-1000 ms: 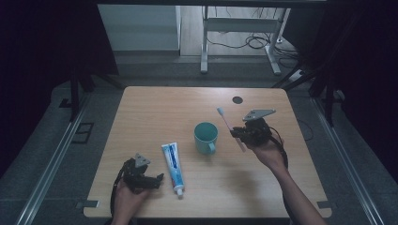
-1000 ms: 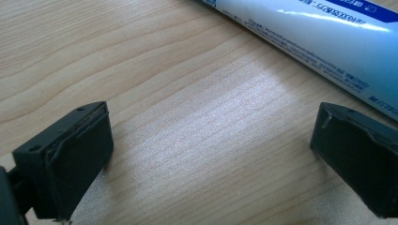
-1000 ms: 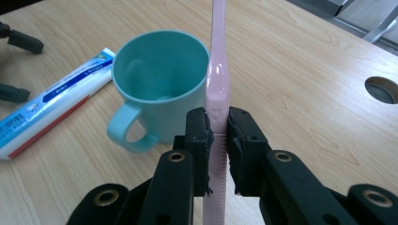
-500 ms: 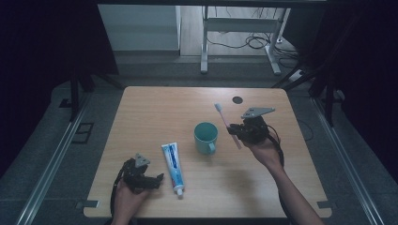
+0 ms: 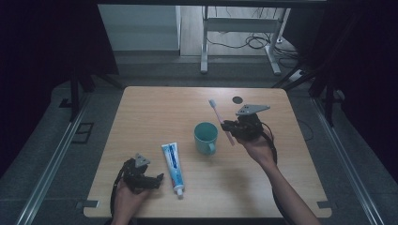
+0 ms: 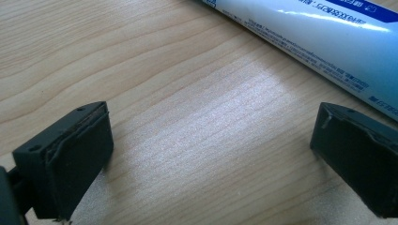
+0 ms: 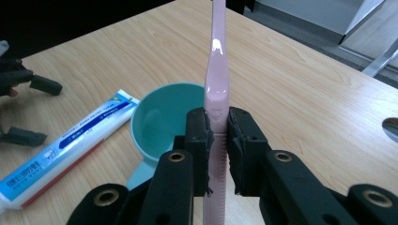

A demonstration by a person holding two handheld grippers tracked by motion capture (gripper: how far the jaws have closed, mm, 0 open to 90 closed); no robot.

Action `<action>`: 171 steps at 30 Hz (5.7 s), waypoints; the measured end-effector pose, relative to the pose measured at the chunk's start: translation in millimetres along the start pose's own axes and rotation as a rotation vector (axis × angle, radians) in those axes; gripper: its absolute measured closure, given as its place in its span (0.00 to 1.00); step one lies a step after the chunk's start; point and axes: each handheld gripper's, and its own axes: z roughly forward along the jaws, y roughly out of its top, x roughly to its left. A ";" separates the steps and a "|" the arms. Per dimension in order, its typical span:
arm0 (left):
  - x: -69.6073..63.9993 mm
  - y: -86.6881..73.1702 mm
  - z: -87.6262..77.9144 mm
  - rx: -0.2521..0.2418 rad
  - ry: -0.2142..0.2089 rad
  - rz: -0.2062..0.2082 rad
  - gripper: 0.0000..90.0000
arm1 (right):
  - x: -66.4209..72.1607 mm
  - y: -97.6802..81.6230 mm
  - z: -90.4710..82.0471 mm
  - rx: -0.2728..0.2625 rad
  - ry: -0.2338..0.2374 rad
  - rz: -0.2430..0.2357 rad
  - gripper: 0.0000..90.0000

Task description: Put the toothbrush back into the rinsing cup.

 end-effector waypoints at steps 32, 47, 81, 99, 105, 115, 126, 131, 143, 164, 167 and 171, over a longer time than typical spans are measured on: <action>-0.2 -0.1 0.0 0.000 0.001 -0.003 0.00 | 11.4 28.7 25.6 -0.103 0.020 -0.005 0.87; -0.2 -0.1 0.0 0.000 0.001 -0.003 0.00 | 18.4 33.3 44.2 -0.105 0.034 -0.006 0.87; -0.2 -0.1 0.0 0.000 0.000 -0.002 0.00 | 14.9 3.9 62.4 -0.074 0.042 0.011 0.87; -0.4 -0.1 0.0 0.000 0.001 -0.005 0.00 | 16.7 -12.8 80.0 -0.037 0.052 0.027 0.87; -0.5 -0.2 0.0 0.000 0.001 -0.007 0.00 | 16.4 -18.5 87.6 -0.013 0.056 0.031 0.86; -0.7 -0.2 0.0 -0.001 0.001 -0.010 0.00 | 13.6 -23.8 94.5 0.020 0.058 0.048 0.86; -0.7 -0.2 0.0 0.000 0.001 -0.009 0.00 | 14.5 -23.4 96.2 0.028 0.064 0.046 0.83; -0.6 -0.2 0.0 0.000 0.001 -0.008 0.00 | 14.5 -21.4 92.9 0.027 0.064 0.043 0.82; -0.3 -0.1 0.0 0.000 0.000 -0.003 0.00 | 17.8 -13.8 81.6 0.026 0.059 0.005 0.74; -0.3 -0.1 0.0 0.000 0.000 -0.002 0.00 | 13.2 -15.7 51.0 0.021 0.042 -0.003 0.49; -0.4 -0.1 0.0 0.000 0.001 -0.004 0.00 | 13.0 -18.4 47.6 0.028 0.035 -0.007 0.47; -0.5 -0.1 0.0 0.000 0.001 -0.005 0.00 | 12.3 -21.3 42.4 0.028 0.036 -0.005 0.45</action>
